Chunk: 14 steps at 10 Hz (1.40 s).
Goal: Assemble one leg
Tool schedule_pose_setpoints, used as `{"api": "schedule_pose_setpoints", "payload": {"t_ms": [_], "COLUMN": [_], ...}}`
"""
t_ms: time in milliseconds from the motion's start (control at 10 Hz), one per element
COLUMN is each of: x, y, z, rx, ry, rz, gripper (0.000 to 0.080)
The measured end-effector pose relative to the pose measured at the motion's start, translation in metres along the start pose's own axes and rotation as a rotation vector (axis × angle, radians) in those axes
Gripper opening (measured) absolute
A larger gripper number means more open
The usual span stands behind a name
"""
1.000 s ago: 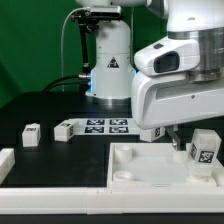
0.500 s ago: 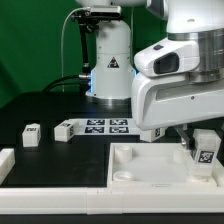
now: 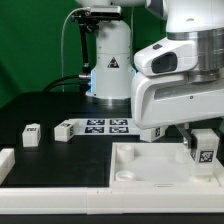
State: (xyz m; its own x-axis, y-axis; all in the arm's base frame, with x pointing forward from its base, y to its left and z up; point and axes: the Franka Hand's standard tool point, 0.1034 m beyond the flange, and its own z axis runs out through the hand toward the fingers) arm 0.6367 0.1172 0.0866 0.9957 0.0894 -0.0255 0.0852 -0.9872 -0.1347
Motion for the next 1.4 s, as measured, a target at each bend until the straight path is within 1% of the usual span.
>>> {"api": "schedule_pose_setpoints", "payload": {"t_ms": [100, 200, 300, 500, 700, 800, 900, 1000, 1100, 1200, 1300, 1400], "x": [0.0003, 0.0024, -0.0005, -0.0017, -0.0010, -0.0015, -0.0020, -0.0032, -0.0039, -0.0038, -0.0040, -0.0039], "y": [0.0000, -0.0010, -0.0008, 0.0001, 0.0031, 0.0040, 0.0057, 0.0044, 0.0035, 0.0038, 0.0032, 0.0012], "z": [0.0000, -0.0004, 0.0002, 0.0000, -0.0002, -0.0001, 0.0001, 0.0005, 0.0006, 0.0007, 0.0011, 0.0012], "rx": [0.000, 0.003, 0.002, -0.006, 0.006, 0.006, 0.019, 0.024, 0.031, 0.029, 0.029, 0.035], "ry": [0.002, 0.038, 0.065, 0.091, 0.101, 0.103, 0.101, 0.097, 0.089, 0.089, 0.088, 0.087], "rz": [0.013, 0.220, 0.396, 0.626, 0.932, 1.064, 1.255, 1.406, 1.475, 1.444, 1.412, 1.407], "gripper": [0.0307, 0.0307, 0.0307, 0.0307, 0.0307, 0.0307, 0.0307, 0.0307, 0.0307, 0.0307, 0.0399, 0.0399]}}
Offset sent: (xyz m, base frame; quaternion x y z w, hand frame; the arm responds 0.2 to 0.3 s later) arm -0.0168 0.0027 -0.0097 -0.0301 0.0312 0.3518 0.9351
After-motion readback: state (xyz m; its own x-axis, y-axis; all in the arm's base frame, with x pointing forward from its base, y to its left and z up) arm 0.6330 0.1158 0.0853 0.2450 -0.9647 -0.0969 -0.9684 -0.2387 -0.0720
